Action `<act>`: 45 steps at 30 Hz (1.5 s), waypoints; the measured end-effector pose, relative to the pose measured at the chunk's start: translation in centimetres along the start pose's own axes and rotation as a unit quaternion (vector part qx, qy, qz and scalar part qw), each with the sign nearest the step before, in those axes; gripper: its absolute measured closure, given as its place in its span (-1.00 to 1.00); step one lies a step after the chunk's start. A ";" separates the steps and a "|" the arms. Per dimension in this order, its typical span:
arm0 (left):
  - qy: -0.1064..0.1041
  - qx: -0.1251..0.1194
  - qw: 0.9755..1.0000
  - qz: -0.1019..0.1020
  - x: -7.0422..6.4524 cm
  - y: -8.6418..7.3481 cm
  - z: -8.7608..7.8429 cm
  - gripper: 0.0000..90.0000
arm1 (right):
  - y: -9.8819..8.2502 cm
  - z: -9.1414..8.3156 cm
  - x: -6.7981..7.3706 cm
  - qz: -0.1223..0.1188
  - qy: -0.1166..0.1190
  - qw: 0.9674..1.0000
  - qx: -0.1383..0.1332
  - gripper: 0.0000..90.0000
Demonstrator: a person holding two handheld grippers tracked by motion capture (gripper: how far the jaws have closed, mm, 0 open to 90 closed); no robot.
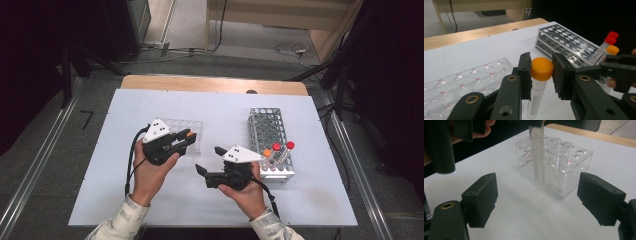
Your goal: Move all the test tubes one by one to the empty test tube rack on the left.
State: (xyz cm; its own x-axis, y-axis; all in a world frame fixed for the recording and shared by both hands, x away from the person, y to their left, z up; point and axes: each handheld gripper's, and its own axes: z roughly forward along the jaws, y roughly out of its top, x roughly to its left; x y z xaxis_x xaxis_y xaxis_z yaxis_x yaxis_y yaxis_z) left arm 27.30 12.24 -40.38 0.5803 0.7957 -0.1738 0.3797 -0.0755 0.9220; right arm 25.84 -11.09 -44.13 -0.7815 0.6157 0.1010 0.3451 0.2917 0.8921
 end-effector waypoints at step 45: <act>0.076 -0.020 0.997 -0.001 4.0 1.6 1.2 0.58 | -3.1 -3.7 -1.0 0.007 -0.005 1.000 0.009 -0.70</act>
State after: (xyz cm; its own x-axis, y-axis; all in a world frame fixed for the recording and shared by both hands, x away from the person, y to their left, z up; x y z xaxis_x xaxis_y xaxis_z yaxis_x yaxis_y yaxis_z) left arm 31.08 14.60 -39.98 0.4629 0.8777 -0.1240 0.3501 -0.0525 0.9353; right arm 23.57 -15.32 -45.35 -0.7710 0.6273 0.1095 0.3661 0.2959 0.8823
